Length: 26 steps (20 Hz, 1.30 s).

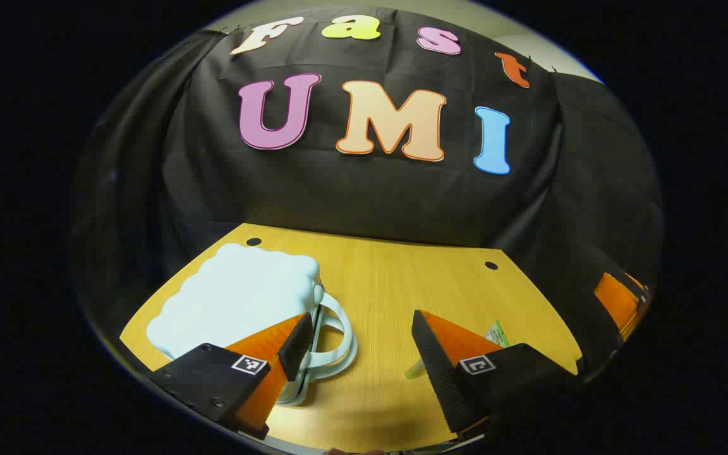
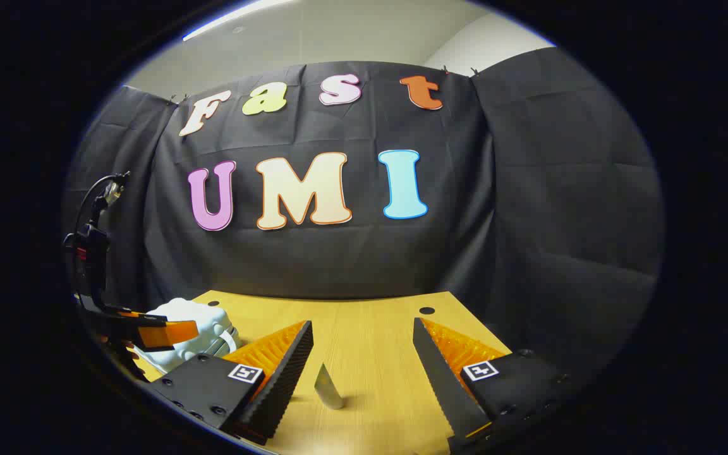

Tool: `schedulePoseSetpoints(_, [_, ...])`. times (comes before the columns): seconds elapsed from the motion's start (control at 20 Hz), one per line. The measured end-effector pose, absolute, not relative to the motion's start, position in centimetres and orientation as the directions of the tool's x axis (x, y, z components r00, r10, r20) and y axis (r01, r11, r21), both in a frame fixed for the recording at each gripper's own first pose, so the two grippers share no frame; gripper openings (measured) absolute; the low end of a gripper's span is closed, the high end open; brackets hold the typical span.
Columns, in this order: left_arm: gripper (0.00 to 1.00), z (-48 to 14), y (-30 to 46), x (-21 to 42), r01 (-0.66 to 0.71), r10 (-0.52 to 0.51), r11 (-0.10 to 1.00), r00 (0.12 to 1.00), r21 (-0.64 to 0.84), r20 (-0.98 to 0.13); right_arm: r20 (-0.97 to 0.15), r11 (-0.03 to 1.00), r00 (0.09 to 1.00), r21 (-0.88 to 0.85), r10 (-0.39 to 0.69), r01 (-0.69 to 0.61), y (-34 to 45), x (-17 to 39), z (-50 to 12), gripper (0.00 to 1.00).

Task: First open the suitcase, pack the skin care products into it, and then close the suitcase.

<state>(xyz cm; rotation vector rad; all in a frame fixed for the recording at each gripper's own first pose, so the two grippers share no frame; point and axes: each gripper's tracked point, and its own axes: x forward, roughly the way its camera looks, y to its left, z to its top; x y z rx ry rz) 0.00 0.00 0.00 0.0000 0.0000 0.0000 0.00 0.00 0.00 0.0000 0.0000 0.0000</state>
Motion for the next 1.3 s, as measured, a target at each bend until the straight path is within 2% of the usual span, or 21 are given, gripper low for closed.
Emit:
schedulePoseSetpoints(0.25, [0.95,-0.7,-0.4,0.7,0.022,-0.022,1.0,0.999,0.002,-0.048,-0.035,0.999,0.998,0.019,0.045,-0.044,1.2,0.3,-1.2,0.99])
schedulePoseSetpoints(0.8, [0.93,-2.4,1.8,5.4,0.019,-0.033,0.998,0.963,-0.054,-0.268,-0.076,0.996,0.995,0.062,0.064,-0.059,1.1,0.2,-2.5,0.99])
schedulePoseSetpoints(0.9, [0.88,-2.9,1.9,6.7,0.025,-0.048,0.997,0.944,-0.072,-0.327,-0.077,0.996,0.995,0.068,0.061,-0.056,1.0,0.1,-2.6,0.97])
schedulePoseSetpoints(1.15, [0.86,-3.8,2.5,9.8,0.02,-0.026,1.0,0.905,-0.017,-0.425,-0.077,0.997,0.996,0.073,0.045,-0.039,0.3,-0.1,-2.9,0.97])
schedulePoseSetpoints(1.25, [0.81,-4.3,1.6,10.7,0.037,-0.048,0.999,0.888,-0.033,-0.457,-0.085,0.996,0.996,0.088,0.04,-0.033,0.0,-0.3,-3.1,0.97])
schedulePoseSetpoints(1.3, [0.73,-4.7,1.5,11.1,0.035,-0.046,0.999,0.878,-0.034,-0.477,-0.085,0.995,0.996,0.093,0.036,-0.028,-0.2,-0.2,-3.1,0.97])
